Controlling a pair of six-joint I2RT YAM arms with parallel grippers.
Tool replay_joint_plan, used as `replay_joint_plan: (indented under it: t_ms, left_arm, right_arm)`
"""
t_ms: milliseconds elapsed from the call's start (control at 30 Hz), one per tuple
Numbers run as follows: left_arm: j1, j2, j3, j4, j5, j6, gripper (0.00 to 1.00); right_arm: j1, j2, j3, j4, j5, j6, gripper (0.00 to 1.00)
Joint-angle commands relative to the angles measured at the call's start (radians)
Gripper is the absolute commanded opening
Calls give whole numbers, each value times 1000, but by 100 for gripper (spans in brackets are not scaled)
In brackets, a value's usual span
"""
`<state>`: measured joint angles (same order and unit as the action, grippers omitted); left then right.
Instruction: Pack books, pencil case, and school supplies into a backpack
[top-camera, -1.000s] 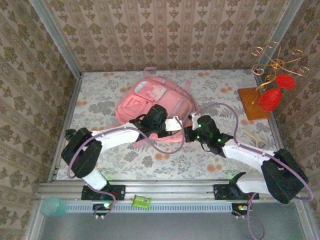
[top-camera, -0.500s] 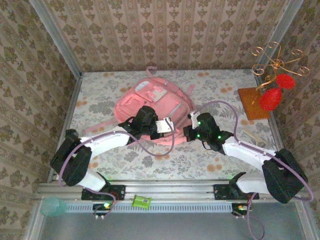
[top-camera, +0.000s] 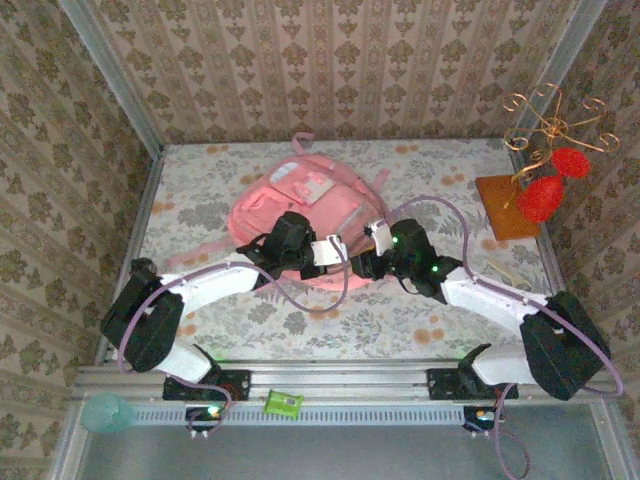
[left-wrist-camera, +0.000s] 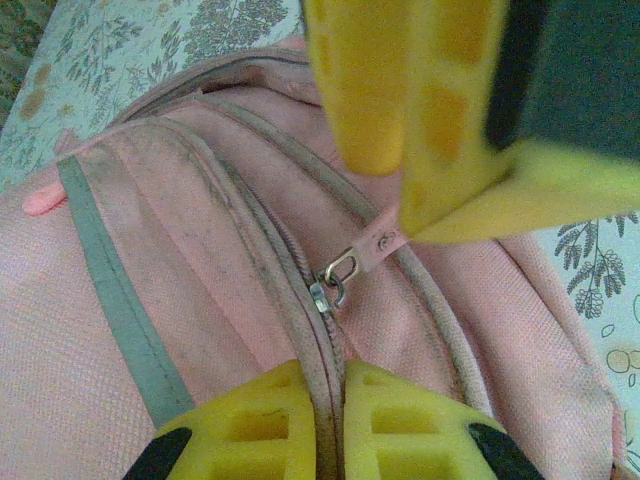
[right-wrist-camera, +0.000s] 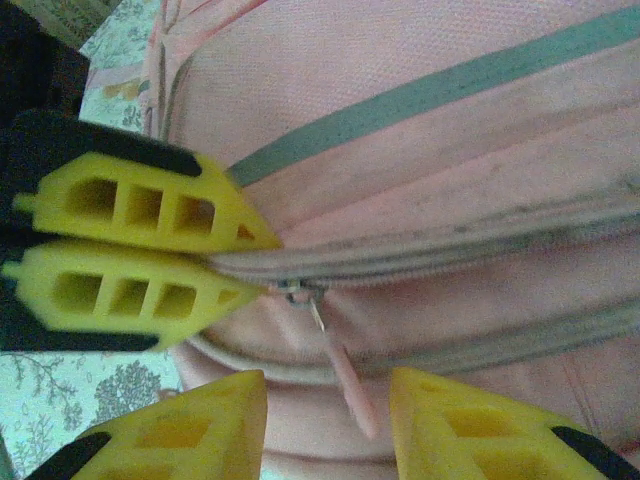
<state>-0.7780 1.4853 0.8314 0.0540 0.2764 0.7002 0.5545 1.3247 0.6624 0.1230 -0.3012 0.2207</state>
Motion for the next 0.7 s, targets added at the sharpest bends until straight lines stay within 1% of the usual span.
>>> replay_joint_plan:
  t_ms: [0, 267, 533, 667]
  left_arm:
    - [4, -28, -12, -17, 37, -6, 0]
    - [3, -29, -8, -18, 29, -8, 0]
    - [3, -33, -12, -17, 35, -13, 0]
    - [3, -40, -11, -18, 29, -19, 0]
  right_arm:
    - [0, 38, 45, -11, -25, -54, 38]
    - [14, 119, 52, -12, -23, -57, 33]
    - [34, 145, 16, 69, 17, -22, 28]
    - [57, 158, 19, 78, 59, -24, 18]
